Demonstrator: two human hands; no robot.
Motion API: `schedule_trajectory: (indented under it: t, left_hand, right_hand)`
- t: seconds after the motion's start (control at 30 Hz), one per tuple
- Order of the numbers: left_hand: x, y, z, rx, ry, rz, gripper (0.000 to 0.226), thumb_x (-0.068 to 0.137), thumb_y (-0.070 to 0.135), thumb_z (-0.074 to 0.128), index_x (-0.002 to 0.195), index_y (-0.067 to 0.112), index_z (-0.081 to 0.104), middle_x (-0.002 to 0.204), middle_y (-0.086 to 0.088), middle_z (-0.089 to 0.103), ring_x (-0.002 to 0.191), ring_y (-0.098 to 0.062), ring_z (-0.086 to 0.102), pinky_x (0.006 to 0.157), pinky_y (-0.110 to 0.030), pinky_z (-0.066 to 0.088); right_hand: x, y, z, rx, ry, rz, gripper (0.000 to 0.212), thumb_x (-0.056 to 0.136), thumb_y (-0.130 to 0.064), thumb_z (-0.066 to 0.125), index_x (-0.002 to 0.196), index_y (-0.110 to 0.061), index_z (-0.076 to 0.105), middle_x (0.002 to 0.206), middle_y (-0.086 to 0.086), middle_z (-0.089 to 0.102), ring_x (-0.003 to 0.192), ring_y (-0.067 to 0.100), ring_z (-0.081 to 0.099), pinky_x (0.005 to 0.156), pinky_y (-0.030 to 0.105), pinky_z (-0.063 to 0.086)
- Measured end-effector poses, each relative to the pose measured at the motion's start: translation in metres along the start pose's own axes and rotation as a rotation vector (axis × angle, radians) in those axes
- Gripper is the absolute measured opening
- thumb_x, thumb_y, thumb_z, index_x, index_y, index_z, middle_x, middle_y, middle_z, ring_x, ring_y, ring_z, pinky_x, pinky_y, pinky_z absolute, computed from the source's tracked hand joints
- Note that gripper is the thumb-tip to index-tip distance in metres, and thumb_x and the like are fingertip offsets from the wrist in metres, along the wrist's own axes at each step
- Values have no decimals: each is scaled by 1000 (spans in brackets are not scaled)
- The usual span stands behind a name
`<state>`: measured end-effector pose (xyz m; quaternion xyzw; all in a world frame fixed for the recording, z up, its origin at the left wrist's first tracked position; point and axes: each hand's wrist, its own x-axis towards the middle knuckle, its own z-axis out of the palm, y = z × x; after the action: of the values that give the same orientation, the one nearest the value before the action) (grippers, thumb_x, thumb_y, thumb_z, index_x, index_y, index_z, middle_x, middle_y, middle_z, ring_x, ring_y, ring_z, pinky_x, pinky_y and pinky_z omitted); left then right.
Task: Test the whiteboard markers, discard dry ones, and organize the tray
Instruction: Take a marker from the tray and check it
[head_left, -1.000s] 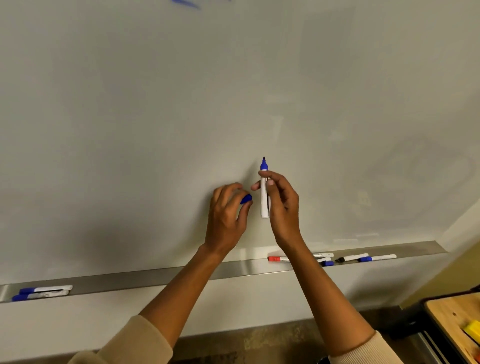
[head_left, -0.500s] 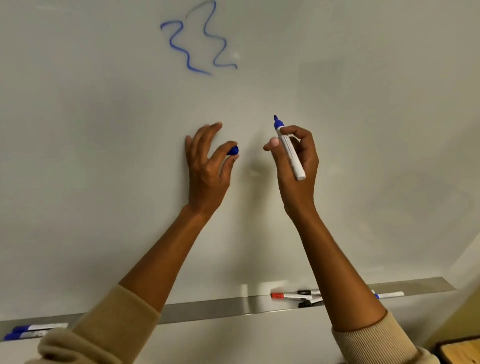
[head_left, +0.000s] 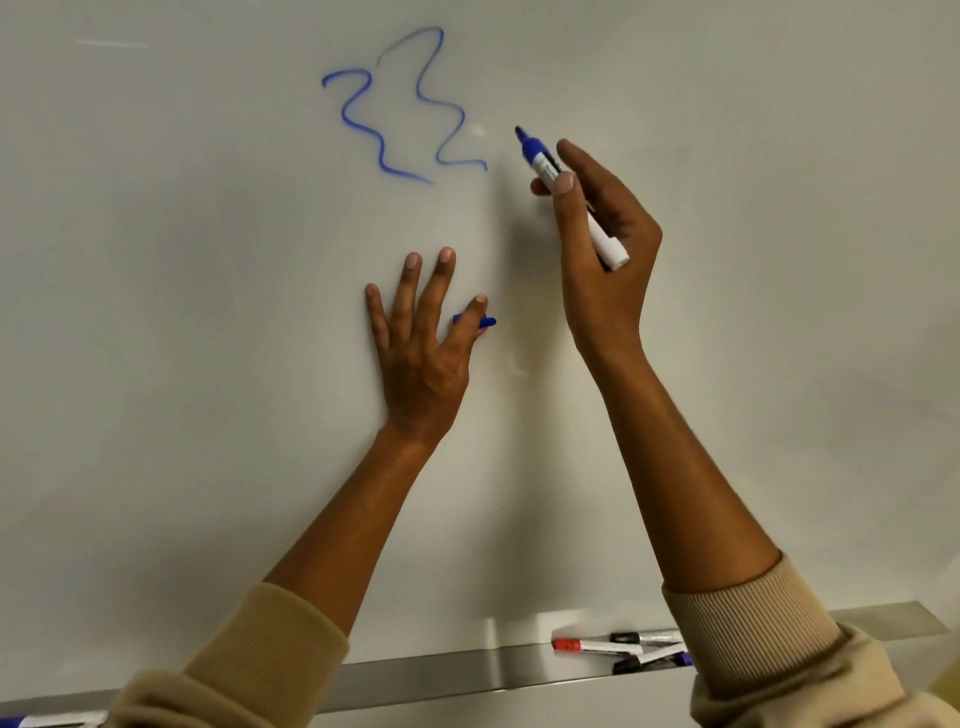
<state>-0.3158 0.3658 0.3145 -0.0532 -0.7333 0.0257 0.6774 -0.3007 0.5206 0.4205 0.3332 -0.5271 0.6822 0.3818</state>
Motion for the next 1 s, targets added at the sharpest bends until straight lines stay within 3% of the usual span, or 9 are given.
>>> schedule_trajectory:
  t: [0.1,0.33,0.43,0.57,0.67,0.8,0.9,1.0]
  left_hand:
    - [-1,0,2,15,-2,16,32,98,24,58,129,28,57,146,-15,47,138,-40,38,113,-63,23]
    - [-1,-1,3,19,-6,2,29,98,23,60,127,26,59,146,-16,48,138,-40,39,110,-65,28]
    - [-2,0,3,26,-16,3,29,97,24,60,126,25,62,146,-16,48,138,-41,39,110,-65,28]
    - [-2,0,3,24,-14,5,28,98,26,58,126,26,61,146,-15,47,138,-40,38,111,-65,27]
    - [-2,0,2,11,-13,8,30,98,24,58,128,26,58,147,-16,46,138,-41,38,112,-64,26]
    - [0,1,0,2,-12,-9,26,99,24,59,125,26,60,147,-15,46,139,-40,38,111,-65,26]
    - [0,3,-4,-49,-41,-32,24,97,23,61,121,24,63,148,-14,45,140,-40,35,113,-64,22]
    - [1,5,-15,-137,-105,-57,20,95,23,62,115,19,64,150,-14,43,143,-38,31,116,-63,17]
  right_hand:
    - [15,5,9,-76,34,-102,32,96,-17,63,122,1,67,117,13,72,108,20,69,94,38,57]
    - [28,25,24,-335,116,-376,29,93,-14,64,118,0,70,115,12,73,118,28,65,107,51,46]
    - [22,31,24,-342,168,-365,29,93,-13,63,117,0,70,115,11,73,121,31,63,111,55,41]
    - [9,36,13,-400,118,-365,28,91,-13,64,115,-1,71,114,10,73,122,31,62,110,56,41]
    - [0,36,1,-383,146,-324,28,91,-12,65,116,0,71,115,11,73,120,29,64,101,55,49]
    - [-15,34,-11,-393,78,-253,29,91,-14,65,116,-2,71,117,11,72,120,26,64,101,53,50]
    - [-20,25,-26,-264,107,-73,26,95,-13,63,117,-4,71,112,8,74,108,17,70,94,43,56]
    - [-32,16,-39,-93,117,102,24,97,-15,63,119,-6,70,112,7,74,107,20,71,95,44,56]
